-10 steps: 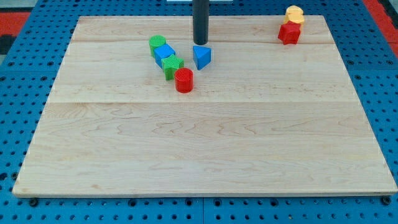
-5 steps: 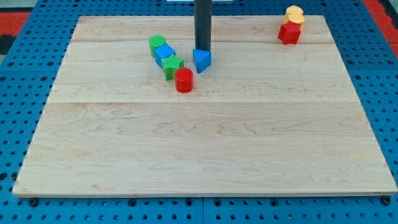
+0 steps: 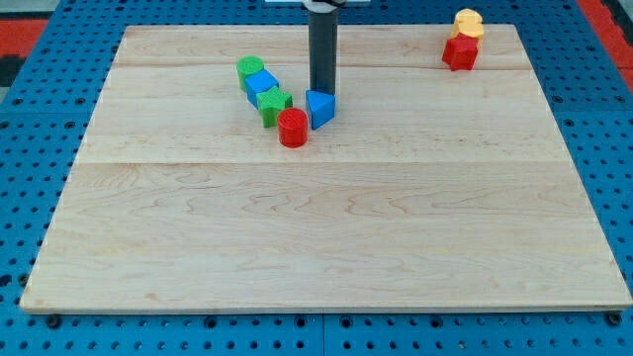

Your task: Place the triangle to the right of the red circle

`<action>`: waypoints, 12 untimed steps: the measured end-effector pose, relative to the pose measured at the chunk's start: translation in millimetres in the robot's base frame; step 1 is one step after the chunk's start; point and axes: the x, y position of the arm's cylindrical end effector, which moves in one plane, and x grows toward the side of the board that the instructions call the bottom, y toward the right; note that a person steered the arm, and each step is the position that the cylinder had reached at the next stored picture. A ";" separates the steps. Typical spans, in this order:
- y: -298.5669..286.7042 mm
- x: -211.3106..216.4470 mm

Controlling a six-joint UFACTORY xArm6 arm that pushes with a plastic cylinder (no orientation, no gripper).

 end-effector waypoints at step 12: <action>0.0 21.6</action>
